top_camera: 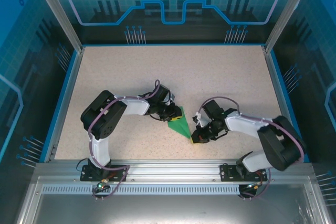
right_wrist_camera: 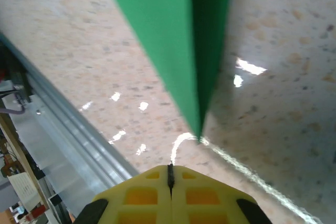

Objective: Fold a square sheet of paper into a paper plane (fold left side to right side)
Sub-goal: Fourth fold the wing at the center of the table.

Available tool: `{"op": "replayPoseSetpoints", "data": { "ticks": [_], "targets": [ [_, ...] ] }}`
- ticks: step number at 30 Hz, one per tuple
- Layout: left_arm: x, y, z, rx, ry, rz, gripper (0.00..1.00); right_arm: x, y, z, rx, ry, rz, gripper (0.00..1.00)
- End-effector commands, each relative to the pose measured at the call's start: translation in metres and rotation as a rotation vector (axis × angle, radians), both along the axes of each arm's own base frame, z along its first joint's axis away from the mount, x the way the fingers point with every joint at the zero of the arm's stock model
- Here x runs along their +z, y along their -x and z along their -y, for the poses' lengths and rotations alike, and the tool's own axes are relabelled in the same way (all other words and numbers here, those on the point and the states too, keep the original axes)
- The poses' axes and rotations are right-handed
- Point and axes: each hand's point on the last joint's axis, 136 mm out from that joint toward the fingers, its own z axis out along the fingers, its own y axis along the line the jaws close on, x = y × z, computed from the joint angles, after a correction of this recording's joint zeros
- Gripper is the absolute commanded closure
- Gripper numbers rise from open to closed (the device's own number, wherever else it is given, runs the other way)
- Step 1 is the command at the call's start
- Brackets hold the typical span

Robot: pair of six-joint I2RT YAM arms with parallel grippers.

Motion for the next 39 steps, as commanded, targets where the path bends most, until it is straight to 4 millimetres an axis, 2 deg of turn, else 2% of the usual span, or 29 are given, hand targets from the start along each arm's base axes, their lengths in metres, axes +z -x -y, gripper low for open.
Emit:
{"op": "replayPoseSetpoints", "data": {
  "ticks": [1, 4, 8, 13, 21, 27, 32, 39],
  "targets": [
    [-0.036, 0.021, -0.030, 0.028, -0.130, -0.097, 0.78, 0.026, -0.013, -0.009, -0.025, -0.056, 0.048, 0.98],
    [-0.036, 0.021, -0.030, 0.027, -0.127, -0.094, 0.78, 0.028, -0.029, -0.021, -0.031, -0.090, 0.050, 0.99],
    [-0.035, 0.022, -0.029, 0.028, -0.120, -0.095, 0.78, 0.008, -0.049, -0.025, -0.042, -0.033, 0.048, 1.00],
    [-0.033, 0.020, -0.027, 0.026, -0.114, -0.088, 0.77, -0.018, -0.059, -0.019, -0.066, 0.063, 0.035, 1.00],
    [-0.017, 0.012, -0.021, 0.010, -0.079, -0.037, 0.76, -0.055, -0.036, 0.000, -0.074, 0.166, -0.083, 1.00],
    [0.026, 0.003, -0.008, -0.034, 0.013, 0.113, 0.71, -0.072, -0.018, 0.015, -0.087, 0.217, -0.132, 1.00],
    [0.049, 0.016, 0.004, -0.109, 0.054, 0.181, 0.72, -0.073, -0.019, 0.017, -0.097, 0.215, -0.127, 1.00],
    [0.037, 0.041, 0.015, -0.155, 0.073, 0.143, 0.78, -0.069, -0.024, 0.015, -0.087, 0.210, -0.109, 1.00]
  ]
}}
